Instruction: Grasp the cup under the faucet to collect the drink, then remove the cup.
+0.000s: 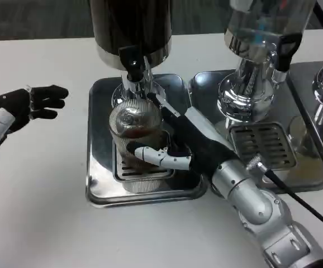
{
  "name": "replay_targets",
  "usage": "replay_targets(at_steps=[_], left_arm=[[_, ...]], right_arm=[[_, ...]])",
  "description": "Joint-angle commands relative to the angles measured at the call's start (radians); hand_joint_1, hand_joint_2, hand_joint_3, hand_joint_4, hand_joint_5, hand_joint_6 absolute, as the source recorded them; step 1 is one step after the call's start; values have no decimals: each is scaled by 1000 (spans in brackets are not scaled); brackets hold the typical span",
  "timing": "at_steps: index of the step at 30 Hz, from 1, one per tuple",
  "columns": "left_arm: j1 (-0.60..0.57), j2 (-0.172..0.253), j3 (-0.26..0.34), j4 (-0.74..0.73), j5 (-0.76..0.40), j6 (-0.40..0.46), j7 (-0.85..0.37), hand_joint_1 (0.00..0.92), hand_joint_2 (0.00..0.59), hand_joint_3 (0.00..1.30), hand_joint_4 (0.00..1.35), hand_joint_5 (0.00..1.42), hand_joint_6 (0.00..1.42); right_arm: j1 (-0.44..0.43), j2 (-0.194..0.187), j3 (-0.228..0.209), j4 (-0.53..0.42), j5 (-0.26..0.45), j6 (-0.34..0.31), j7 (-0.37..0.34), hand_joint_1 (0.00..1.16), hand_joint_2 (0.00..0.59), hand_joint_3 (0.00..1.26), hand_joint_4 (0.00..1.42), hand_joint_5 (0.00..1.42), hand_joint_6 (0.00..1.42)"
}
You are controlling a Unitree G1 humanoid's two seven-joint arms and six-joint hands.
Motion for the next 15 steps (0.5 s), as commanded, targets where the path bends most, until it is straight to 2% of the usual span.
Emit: replay_targets(at_steps=[1, 5, 10, 15], left_arm=[[20, 14, 8, -16, -9, 11, 13, 0, 138, 388, 249, 243, 286], [28, 14, 9, -21, -9, 14, 15, 0, 140, 392, 260, 251, 290], [31, 16, 7, -21, -4, 10, 19, 0, 140, 392, 264, 253, 291], [34, 17, 4, -24, -1, 8, 24, 0, 141, 392, 265, 253, 291]], right_arm=[[-9, 20, 13, 4, -25, 23, -31, 541, 214, 0, 0, 58, 83], [-5, 32, 14, 7, -30, 17, -53, 559, 213, 0, 27, 139, 133], [4, 42, 16, 2, -49, 4, -94, 562, 213, 0, 149, 219, 199], [13, 47, 21, -4, -59, -1, -128, 562, 213, 96, 261, 309, 273]])
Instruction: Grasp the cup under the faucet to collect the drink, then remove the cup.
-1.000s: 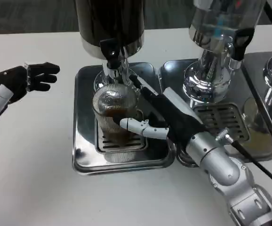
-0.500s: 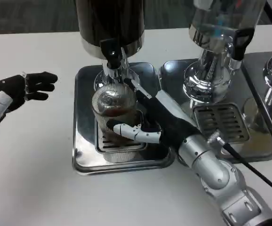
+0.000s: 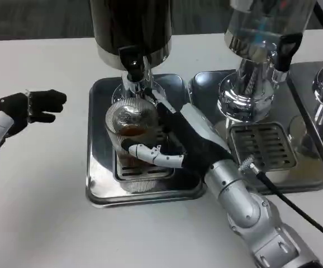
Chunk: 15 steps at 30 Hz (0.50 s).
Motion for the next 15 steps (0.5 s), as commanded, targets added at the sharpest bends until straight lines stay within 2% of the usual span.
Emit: replay_targets(at_steps=[1, 15], left_arm=[[11, 17, 4, -10, -1, 1, 10, 0, 141, 392, 265, 253, 291], [4, 21, -3, -3, 15, -17, 20, 0, 142, 367, 266, 254, 306]], right_arm=[[16, 9, 0, -6, -9, -18, -45, 562, 213, 113, 279, 321, 284], [45, 6, 37, -23, -96, -57, -183, 574, 219, 288, 407, 407, 377]])
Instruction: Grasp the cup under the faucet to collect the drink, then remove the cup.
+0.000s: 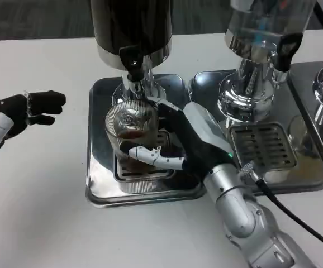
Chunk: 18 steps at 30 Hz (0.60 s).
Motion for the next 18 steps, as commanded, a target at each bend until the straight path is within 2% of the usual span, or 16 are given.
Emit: replay_targets(at_steps=[1, 5, 11, 18], left_arm=[[-3, 20, -4, -3, 14, -18, 17, 0, 142, 366, 266, 254, 307], [-4, 20, -6, -3, 18, -24, 21, 0, 143, 349, 274, 254, 322], [-3, 19, -9, -2, 18, -28, 20, 0, 143, 343, 275, 256, 325], [-9, 15, -18, 2, 19, -29, 15, 0, 144, 328, 275, 267, 327]], right_arm=[[16, 2, 8, -13, -27, -45, -65, 574, 219, 293, 411, 417, 384], [28, 6, 14, -12, -51, -63, -118, 574, 225, 322, 442, 451, 427], [40, 13, 13, 2, -50, -91, -175, 574, 227, 363, 489, 495, 484], [57, 11, 1, -25, -41, -97, -196, 596, 225, 405, 525, 541, 526]])
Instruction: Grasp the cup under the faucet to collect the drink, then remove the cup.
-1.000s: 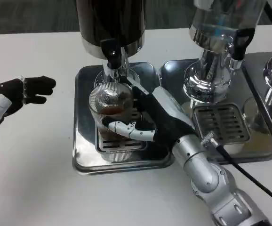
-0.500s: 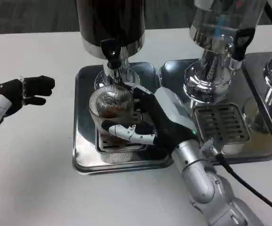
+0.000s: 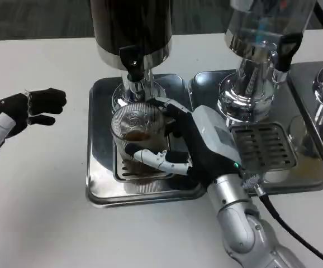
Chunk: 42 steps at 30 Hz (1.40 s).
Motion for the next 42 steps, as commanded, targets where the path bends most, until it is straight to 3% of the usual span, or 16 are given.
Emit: replay_targets(at_steps=[1, 22, 31, 42], left_arm=[[-11, 13, -10, 3, 11, -14, 0, 0, 144, 328, 275, 268, 327], [-38, 5, -41, 26, 16, -30, -3, 0, 144, 321, 275, 269, 327], [-36, 0, -55, 21, 27, -49, -8, 0, 145, 318, 268, 269, 327], [-25, -11, -71, -2, 33, -74, -19, 0, 145, 311, 266, 269, 336]], right_arm=[[6, 8, -18, -37, 8, -39, -35, 597, 224, 409, 532, 548, 528], [109, -32, -86, -213, -4, -2, -31, 617, 249, 449, 581, 594, 585], [160, -63, -117, -299, -1, 33, -5, 613, 252, 465, 608, 649, 665], [242, -70, -147, -427, 8, 77, 39, 606, 259, 480, 628, 675, 701]])
